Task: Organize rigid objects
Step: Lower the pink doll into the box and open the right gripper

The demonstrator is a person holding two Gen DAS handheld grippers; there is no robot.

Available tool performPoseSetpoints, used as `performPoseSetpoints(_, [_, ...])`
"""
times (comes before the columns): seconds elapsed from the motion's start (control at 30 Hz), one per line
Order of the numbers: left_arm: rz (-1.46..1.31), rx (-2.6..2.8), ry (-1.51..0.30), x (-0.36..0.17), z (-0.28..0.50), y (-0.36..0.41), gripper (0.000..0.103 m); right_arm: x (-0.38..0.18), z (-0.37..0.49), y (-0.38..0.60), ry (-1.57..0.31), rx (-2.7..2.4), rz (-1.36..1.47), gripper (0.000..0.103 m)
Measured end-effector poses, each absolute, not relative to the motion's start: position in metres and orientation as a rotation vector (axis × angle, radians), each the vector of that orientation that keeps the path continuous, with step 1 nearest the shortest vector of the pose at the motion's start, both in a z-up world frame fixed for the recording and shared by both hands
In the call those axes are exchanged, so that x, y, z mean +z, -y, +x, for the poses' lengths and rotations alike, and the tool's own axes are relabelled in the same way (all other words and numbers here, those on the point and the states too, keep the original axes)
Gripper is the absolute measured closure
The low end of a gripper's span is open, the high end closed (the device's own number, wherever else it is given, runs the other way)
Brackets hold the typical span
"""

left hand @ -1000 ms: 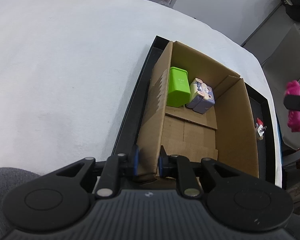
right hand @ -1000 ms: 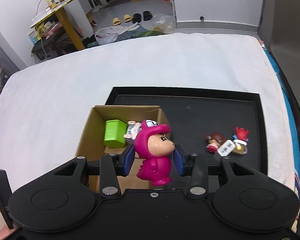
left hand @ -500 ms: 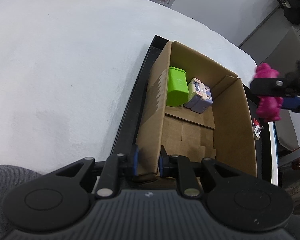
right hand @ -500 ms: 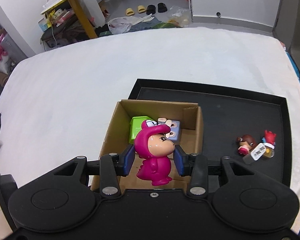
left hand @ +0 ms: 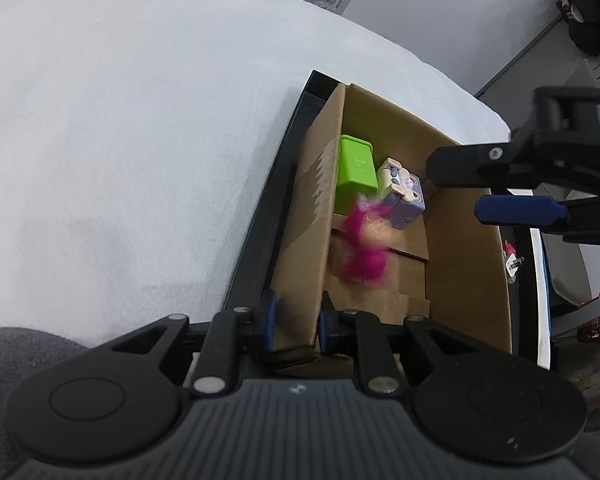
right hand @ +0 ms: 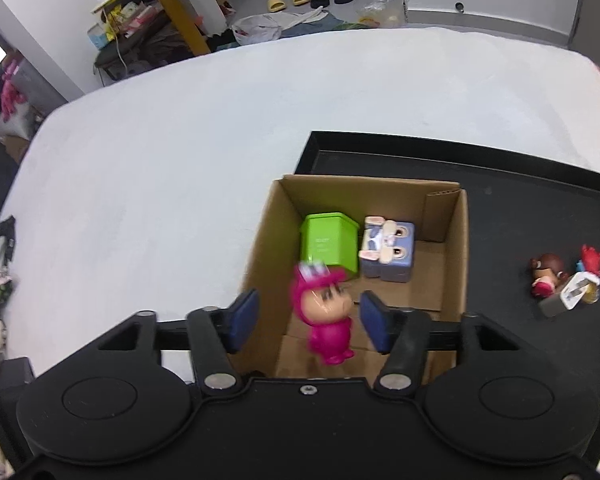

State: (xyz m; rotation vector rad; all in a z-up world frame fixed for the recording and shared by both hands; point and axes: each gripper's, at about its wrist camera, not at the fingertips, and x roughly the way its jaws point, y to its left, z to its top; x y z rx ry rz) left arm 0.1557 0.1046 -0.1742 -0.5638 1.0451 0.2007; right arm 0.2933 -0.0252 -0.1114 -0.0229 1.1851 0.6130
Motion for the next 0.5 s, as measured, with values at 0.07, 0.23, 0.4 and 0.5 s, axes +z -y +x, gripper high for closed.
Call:
performPoseSetpoints(0.07, [-0.563,0.201,-1.046,-0.174,0.156,-0.104,0.084,-0.109,0.293,0.028,-1.193,0.621,-0.009,0.042])
performPoseSetpoints(0.23, [-0.560,0.206,-1.046,-0.174,0.156,-0.103,0.084,-0.099,0.291,0.036,-1.192,0.646,0.023,0.032])
performPoseSetpoints(0.4, [-0.551,0.212,-1.047,-0.173,0.157,-0.101,0.084,-0.092,0.291,0.046,-1.188,0.652,0.037,0.029])
performPoseSetpoints(0.5, [-0.551,0.216,-1.048,-0.173,0.157,-0.102,0.084,-0.091,0.292,0.053,-1.190,0.645,0.052,0.025])
